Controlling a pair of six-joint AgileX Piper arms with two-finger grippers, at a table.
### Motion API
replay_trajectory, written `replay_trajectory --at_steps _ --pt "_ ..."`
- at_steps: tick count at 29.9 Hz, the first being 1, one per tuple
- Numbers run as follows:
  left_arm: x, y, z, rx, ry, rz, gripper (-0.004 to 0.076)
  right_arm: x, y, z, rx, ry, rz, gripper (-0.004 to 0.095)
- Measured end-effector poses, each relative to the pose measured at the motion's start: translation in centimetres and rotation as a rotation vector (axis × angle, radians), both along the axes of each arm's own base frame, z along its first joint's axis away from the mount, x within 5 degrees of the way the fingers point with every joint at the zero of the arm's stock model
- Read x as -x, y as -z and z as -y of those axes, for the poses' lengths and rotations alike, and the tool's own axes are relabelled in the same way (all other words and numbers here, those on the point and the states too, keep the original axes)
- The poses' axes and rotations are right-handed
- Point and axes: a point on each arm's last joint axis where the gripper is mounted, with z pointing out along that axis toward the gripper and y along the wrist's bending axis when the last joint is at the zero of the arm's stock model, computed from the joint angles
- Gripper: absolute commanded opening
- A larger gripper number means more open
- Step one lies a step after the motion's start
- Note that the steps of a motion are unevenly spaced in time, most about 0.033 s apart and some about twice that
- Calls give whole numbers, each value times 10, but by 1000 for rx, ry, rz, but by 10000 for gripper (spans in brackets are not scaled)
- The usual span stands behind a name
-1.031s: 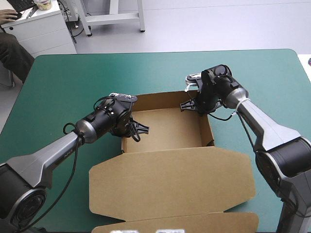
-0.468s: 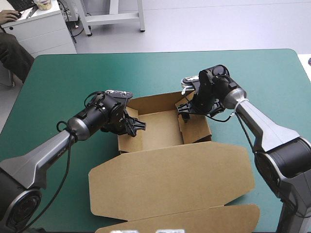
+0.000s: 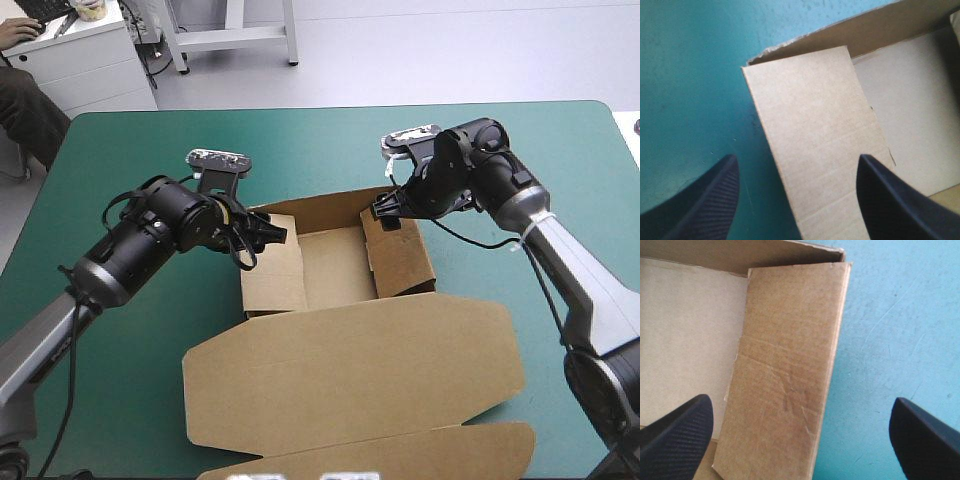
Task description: Fold the box
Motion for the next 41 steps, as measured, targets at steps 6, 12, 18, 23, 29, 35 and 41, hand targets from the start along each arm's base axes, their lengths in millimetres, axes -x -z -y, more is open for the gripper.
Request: replay_trajectory --at_steps 6,12,18,23,29,35,41 --pt "29 -37 -22 -13 48 109 177 24 -33 11 -12 -36 71 877" --pt "73 -74 -59 -60 71 218 -10 36 -48 17 -21 -39 93 877" --pt "118 -89 -95 -88 40 265 -10 31 -40 14 -10 -39 69 877" --pt "147 -73 -114 -83 38 272 -10 15 -16 7 17 -40 8 877" --pt "170 -41 -129 -97 40 243 -10 -11 27 -5 57 -40 -83 876" --pt "176 -13 -133 -117 31 181 -10 -30 65 -16 58 -40 -144 863" --pt "176 -6 -133 -123 26 164 -10 -39 88 -22 66 -45 -183 545"
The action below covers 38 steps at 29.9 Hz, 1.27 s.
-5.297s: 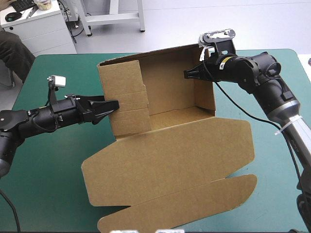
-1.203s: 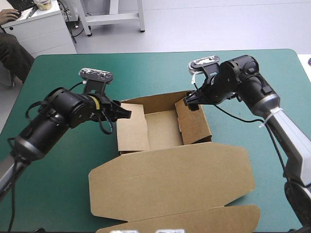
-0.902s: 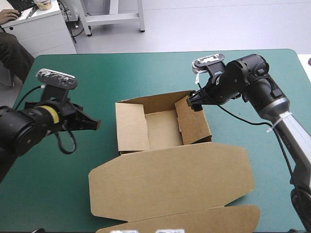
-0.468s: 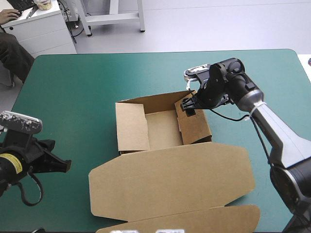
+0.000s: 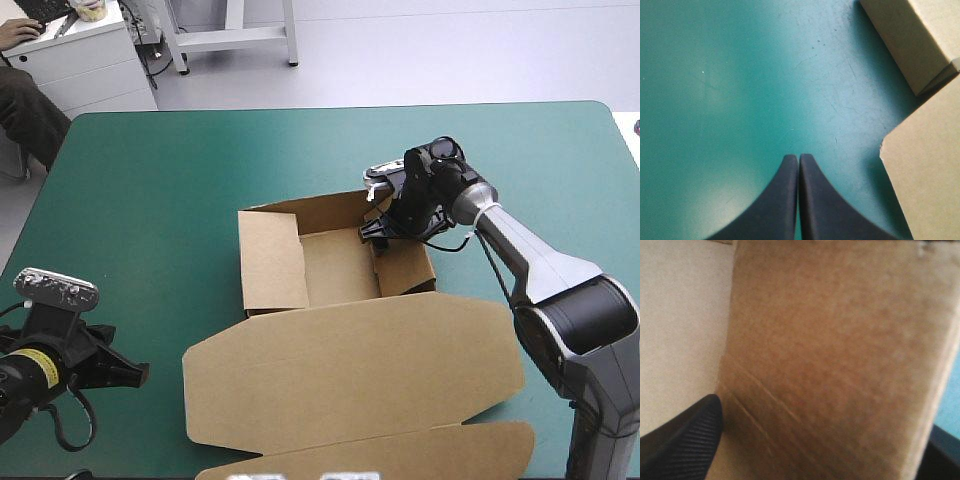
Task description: Fold the box
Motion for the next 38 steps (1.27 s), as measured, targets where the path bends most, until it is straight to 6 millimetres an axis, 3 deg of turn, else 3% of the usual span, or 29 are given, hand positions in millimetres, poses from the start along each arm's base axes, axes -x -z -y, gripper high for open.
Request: replay_trajectory --at_steps 7,16,22,27,33,38 --pt "0 0 -1 -7 -4 5 -10 -4 9 -1 9 0 -8 -14" --pt "-1 -1 -2 -15 -8 12 -10 -4 8 -1 4 12 -5 -20" --pt "0 -1 -2 -14 -8 14 -10 -13 2 11 66 17 52 -20" --pt "0 -1 -2 -13 -8 15 -10 -35 -14 55 68 120 104 -20" --pt "0 -1 -3 -17 -10 18 -10 -55 -32 136 92 282 153 -20" --pt "0 -1 -3 -18 -10 19 -10 -57 -37 206 102 438 161 -20"
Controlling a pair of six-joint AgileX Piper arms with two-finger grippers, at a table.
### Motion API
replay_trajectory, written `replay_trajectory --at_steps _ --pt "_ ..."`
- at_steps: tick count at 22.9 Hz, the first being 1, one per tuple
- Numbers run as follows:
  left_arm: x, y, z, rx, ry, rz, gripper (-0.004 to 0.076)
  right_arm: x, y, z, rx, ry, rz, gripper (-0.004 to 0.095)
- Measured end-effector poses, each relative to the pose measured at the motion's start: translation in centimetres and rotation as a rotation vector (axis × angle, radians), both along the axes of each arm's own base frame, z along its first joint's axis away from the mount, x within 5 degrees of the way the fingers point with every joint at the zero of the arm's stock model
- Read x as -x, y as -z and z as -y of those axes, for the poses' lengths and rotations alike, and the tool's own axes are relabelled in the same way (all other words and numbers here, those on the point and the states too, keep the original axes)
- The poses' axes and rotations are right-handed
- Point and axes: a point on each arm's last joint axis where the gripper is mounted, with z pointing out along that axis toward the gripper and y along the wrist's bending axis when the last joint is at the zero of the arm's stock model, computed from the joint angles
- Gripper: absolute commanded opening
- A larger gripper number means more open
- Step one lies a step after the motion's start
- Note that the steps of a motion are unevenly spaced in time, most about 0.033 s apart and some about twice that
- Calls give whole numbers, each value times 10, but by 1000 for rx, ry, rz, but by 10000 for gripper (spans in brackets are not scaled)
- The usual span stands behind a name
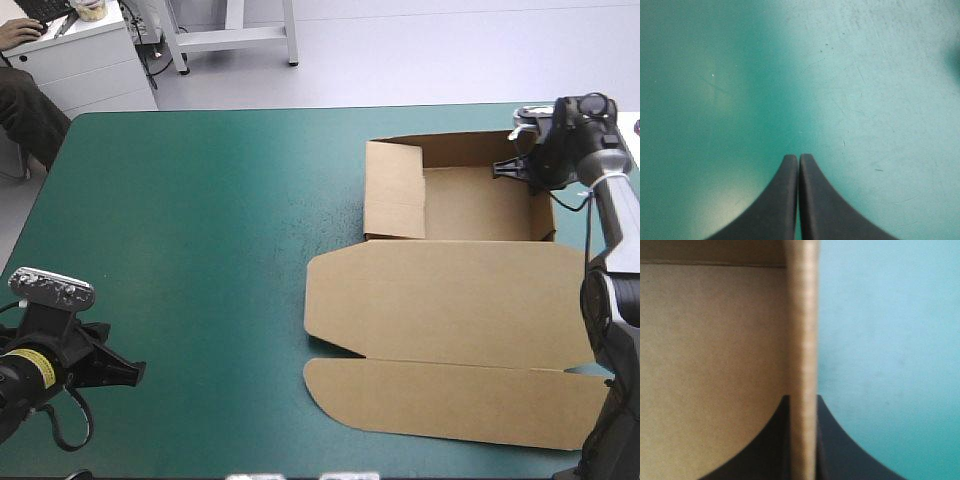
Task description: Fold the box
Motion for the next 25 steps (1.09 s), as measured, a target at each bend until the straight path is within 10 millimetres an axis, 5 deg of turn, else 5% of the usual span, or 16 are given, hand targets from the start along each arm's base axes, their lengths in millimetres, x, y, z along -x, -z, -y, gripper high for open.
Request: replay_trajectory --at_steps 5,12,14,18,19,25 --pt "0 0 0 0 0 0 -10 8 0 61 -3 140 -6 -20" --pt "0 0 0 -2 3 0 -10 24 1 113 -21 260 -18 0" --pt "0 0 0 -3 3 0 -10 27 1 123 -23 280 -18 106" --pt "0 0 0 -3 3 0 -10 30 1 130 -39 280 -13 659" --pt "0 0 0 -3 3 0 -10 30 0 131 -37 278 -13 725" --pt "0 0 0 -2 3 0 -10 32 -7 133 -36 284 14 764"
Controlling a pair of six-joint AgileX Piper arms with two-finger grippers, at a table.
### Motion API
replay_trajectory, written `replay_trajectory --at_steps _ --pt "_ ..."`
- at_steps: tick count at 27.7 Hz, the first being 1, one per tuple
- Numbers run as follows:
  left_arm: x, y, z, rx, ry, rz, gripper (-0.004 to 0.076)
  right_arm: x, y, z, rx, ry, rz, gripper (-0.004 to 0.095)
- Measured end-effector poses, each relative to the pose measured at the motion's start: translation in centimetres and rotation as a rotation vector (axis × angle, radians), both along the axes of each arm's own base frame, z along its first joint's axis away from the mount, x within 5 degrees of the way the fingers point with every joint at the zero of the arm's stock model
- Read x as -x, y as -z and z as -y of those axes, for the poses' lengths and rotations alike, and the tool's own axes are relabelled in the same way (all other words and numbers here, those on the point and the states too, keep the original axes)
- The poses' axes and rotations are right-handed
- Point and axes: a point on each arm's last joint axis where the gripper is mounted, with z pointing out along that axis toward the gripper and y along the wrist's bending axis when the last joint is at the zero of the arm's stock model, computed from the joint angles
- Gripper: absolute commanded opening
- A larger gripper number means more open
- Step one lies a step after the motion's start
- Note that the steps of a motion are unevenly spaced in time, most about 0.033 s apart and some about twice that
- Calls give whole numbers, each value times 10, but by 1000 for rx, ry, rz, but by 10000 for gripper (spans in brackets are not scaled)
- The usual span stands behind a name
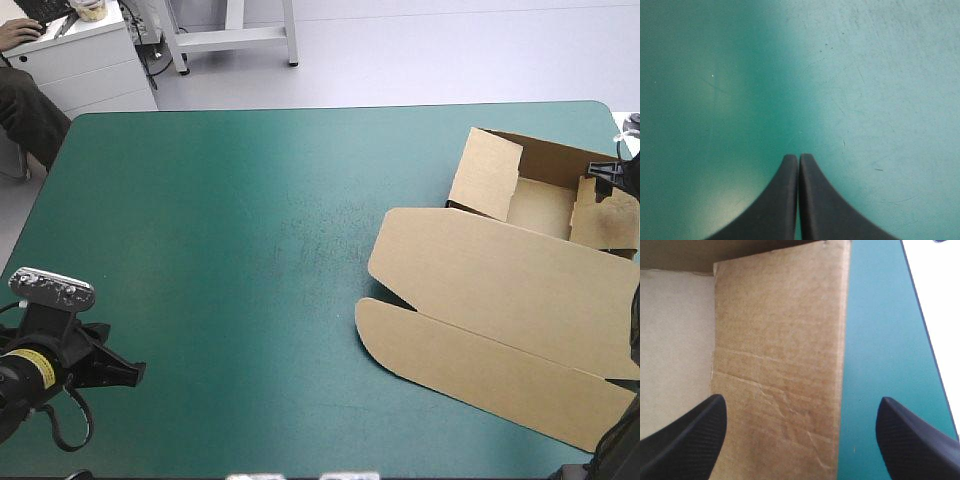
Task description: Fold the box
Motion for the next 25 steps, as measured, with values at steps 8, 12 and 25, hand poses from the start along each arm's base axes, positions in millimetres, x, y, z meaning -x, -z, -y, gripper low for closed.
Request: replay_trajectory --at_steps 8,12,25 --pt "0 0 0 0 0 0 -10 15 -56 -15 -33 -59 131 572" --pt "0 0 0 -1 1 0 -10 25 -87 -31 -101 -134 244 213" --pt "0 0 0 -10 11 1 -10 42 -116 -64 -180 -225 345 -14"
